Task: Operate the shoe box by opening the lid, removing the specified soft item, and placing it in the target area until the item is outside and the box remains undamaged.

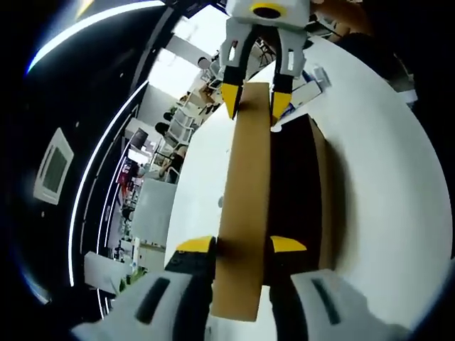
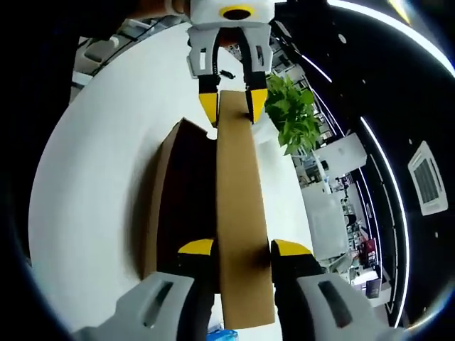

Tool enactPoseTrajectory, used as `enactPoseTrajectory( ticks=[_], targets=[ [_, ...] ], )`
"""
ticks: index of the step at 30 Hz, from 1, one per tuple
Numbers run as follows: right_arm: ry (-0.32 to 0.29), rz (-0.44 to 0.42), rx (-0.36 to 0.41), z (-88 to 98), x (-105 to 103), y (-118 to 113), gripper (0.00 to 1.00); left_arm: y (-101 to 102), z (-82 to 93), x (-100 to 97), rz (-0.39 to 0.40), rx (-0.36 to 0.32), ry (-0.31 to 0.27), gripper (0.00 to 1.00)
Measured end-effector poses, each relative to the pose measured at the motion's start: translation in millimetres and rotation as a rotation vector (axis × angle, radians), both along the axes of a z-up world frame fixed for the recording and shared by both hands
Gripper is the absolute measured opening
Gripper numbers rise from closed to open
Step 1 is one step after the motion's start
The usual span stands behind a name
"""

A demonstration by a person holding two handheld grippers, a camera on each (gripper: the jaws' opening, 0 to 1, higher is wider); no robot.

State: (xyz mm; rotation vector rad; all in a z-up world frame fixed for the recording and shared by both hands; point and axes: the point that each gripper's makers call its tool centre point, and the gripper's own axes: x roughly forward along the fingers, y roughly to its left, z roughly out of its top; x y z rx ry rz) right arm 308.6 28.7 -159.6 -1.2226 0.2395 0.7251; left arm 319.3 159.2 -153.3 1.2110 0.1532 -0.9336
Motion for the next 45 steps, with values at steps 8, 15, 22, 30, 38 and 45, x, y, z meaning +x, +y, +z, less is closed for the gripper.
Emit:
enactPoseTrajectory(
  ticks=[8, 15, 22, 30, 38, 45],
  targets=[
    [-0.067, -0.022, -0.025, -7.5, -4.9, 0.8, 0.29, 1.4, -8.5, -2.5, 0.011, 0.008, -0.044, 0.29],
    [-0.113, -0.026, -0.012, -14.6, -10.3, 1.8, 0.3, 2.6, -16.9, -7.4, 0.016, 0.017, -0.111, 0.29],
    [-0.184, -0.028, -0.026, -24.9, -15.8, 3.0, 0.29, 3.8, -27.4, -10.3, 0.031, 0.032, -0.183, 0.29],
    [-0.222, -0.024, -0.04, -29.9, -21.1, 3.6, 0.29, 5.4, -33.9, -14.1, 0.03, 0.027, -0.244, 0.29],
    [-0.247, -0.021, -0.003, -32.5, -26.4, 8.0, 0.3, 8.9, -37.2, -13.9, 0.033, 0.053, -0.32, 0.28],
    [-0.303, -0.022, -0.021, -38.4, -33.1, 8.4, 0.29, 8.2, -42.4, -16.7, 0.022, 0.055, -0.344, 0.28]
  ],
)
